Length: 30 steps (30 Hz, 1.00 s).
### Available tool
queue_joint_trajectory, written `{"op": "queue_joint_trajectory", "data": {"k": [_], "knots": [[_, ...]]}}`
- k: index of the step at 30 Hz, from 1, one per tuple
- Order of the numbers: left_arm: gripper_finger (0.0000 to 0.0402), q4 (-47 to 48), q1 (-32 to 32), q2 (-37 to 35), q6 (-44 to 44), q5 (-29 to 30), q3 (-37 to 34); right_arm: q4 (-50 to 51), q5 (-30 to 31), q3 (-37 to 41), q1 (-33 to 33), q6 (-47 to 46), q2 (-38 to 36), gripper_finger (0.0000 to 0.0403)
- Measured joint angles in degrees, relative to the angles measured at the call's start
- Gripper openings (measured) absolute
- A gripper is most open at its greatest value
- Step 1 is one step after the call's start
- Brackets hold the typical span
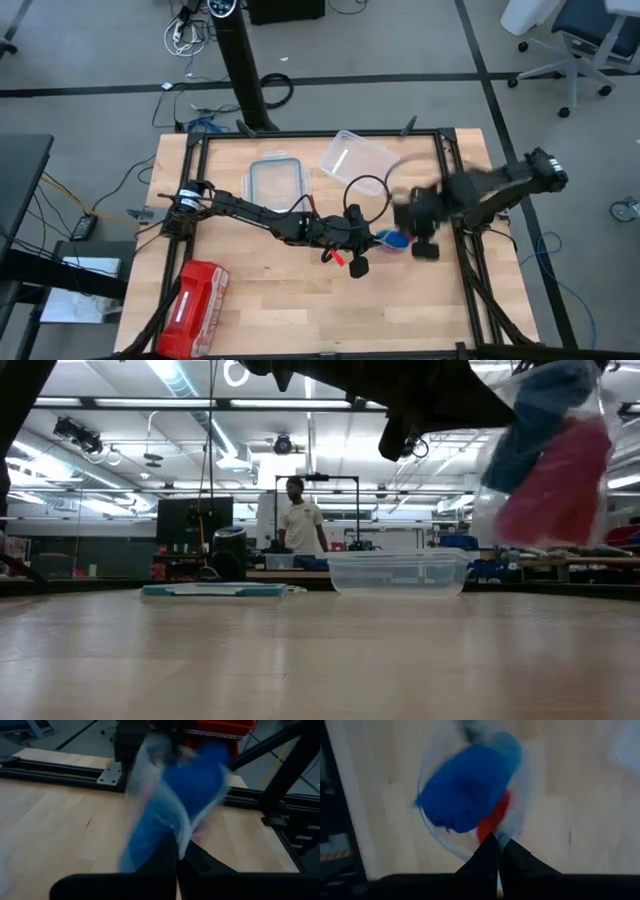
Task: Roll bandage
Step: Put the blue bandage into the transparent zip bag
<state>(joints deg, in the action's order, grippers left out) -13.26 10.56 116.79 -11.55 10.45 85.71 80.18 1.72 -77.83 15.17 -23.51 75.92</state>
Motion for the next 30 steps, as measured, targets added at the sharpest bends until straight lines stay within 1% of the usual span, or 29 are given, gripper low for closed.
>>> {"op": "queue_joint_trajectory", "data": {"k": [1, 2, 3, 4, 5, 6, 7, 9, 10, 11, 12, 14, 16, 18, 19, 20, 22, 23, 26, 30], "knots": [[0.0001, -0.1, -0.1, 0.0, 0.0, -0.1, 0.0, 0.3, -3.7, -0.2, -1.1, 1.0, -0.6, 0.0], [0.0001, -0.2, 0.1, 0.0, 0.1, -0.2, 0.0, -0.8, -8.9, -0.1, -1.6, 3.0, -0.8, 0.0], [0.0001, -0.2, 0.1, 0.0, 0.1, -0.2, 0.0, -2.6, -11.0, 0.2, -1.1, 3.9, -0.6, 0.0], [0.0001, -0.1, 0.2, 0.0, 0.0, -0.2, 0.0, -3.1, -9.1, 0.1, -0.5, 3.7, -0.4, 0.0], [0.0001, 0.0, 0.0, 0.0, -0.3, -0.2, 0.0, -2.2, -4.9, -0.2, -0.5, 2.8, 0.2, 0.0], [0.0001, -0.1, -0.1, 0.0, -0.5, -0.2, 0.0, 0.5, -2.0, -0.6, -0.7, 1.6, 0.4, 0.0], [0.0001, -0.5, -0.1, 0.0, -0.5, -0.3, 0.0, 2.9, -1.8, -0.9, -1.6, 1.5, 0.1, 0.0], [0.0001, -1.3, 0.0, -0.1, -0.5, -0.3, 0.0, 1.0, -7.7, -0.6, -2.1, 2.9, -0.1, 0.0], [0.0001, -1.1, 0.0, -0.1, -0.6, -0.5, 0.0, 0.1, -9.6, -0.4, -1.2, 3.6, 0.1, 0.0], [0.0001, -1.1, -0.2, -0.1, -0.7, -0.6, 0.0, -0.4, -9.7, -0.5, -0.8, 3.8, 0.5, 0.0], [0.0001, -1.0, -0.4, -0.1, -0.6, -0.6, 0.0, 0.1, -7.1, -0.8, -0.6, 3.1, 0.9, 0.0], [0.0001, -1.8, -0.3, 0.0, -0.4, -0.7, 0.0, 5.3, -2.6, -1.0, -1.9, 1.2, 0.5, 0.0], [0.0001, -1.9, -0.3, -0.1, -0.2, -0.7, 0.1, 4.6, -3.8, -0.4, -2.0, 1.0, 0.7, 0.0], [0.0001, -1.5, -0.6, -0.1, -0.3, -0.7, 0.1, 3.4, -12.0, 0.2, -1.2, 2.6, 1.4, 0.0], [0.0001, -1.5, -0.7, 0.0, -0.3, -1.1, 0.0, 2.5, -15.0, 0.1, -1.0, 3.7, 1.3, 0.0], [0.0001, -1.5, -0.6, 0.1, -0.3, -1.2, 0.0, 3.8, -15.1, -0.1, -1.0, 4.2, 0.9, 0.0], [0.0001, -2.0, -0.4, 0.0, -0.3, -1.1, 0.0, 5.7, -7.2, -0.1, -0.9, 1.7, 1.1, 0.0], [0.0001, -1.7, -0.4, -0.1, -0.3, -1.0, 0.0, 6.3, -5.5, 0.0, -0.9, 0.8, 1.5, 0.0], [0.0001, -1.5, -0.7, 0.0, -0.4, -0.8, 0.0, 5.6, -11.7, 0.0, -1.3, 3.2, 1.3, 0.0], [0.0001, -1.2, -0.4, 0.0, -0.5, -0.9, 0.0, 4.3, -11.5, 0.0, -0.9, 3.7, 1.5, 0.0002]]}}
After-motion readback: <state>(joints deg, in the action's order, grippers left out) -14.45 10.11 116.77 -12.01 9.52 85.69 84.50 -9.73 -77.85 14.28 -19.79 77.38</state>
